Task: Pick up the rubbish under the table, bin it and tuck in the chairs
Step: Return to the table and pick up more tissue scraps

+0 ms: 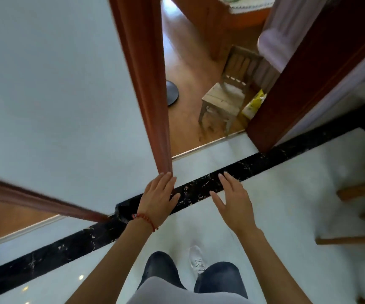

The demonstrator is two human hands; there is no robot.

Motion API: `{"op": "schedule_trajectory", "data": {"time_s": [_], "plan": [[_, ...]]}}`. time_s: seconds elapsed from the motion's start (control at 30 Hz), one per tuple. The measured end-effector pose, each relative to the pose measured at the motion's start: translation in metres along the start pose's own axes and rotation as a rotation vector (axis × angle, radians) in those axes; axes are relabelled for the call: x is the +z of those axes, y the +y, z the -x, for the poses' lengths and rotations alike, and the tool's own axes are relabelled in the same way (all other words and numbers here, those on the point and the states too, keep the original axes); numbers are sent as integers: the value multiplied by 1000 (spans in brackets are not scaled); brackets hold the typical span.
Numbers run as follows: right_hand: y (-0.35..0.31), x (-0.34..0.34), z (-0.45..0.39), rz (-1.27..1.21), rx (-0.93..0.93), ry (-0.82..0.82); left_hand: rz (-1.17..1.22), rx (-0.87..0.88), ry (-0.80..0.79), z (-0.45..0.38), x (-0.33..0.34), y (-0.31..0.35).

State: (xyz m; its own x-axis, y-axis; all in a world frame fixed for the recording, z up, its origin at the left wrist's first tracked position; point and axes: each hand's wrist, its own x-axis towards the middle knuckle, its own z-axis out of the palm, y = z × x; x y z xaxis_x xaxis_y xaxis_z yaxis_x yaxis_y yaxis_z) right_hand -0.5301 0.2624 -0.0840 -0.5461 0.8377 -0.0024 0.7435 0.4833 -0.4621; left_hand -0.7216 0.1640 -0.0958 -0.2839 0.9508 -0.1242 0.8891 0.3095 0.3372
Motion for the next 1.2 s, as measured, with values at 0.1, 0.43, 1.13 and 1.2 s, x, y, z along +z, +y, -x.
{"op": "schedule_trajectory", "data": {"time_s": [0.1, 0.43, 1.13, 1.2], "plan": [[2, 1, 25, 11, 135, 36, -10, 161, -18, -7, -1, 3], [-4, -4, 146, 56, 594, 208, -46, 630, -199, 4, 17, 54], [-69, 27, 459, -67, 1476, 660, -91, 1394, -556, 197, 99, 206], [-79, 32, 488, -67, 1520, 678, -103, 1436, -563, 224, 103, 212]]}}
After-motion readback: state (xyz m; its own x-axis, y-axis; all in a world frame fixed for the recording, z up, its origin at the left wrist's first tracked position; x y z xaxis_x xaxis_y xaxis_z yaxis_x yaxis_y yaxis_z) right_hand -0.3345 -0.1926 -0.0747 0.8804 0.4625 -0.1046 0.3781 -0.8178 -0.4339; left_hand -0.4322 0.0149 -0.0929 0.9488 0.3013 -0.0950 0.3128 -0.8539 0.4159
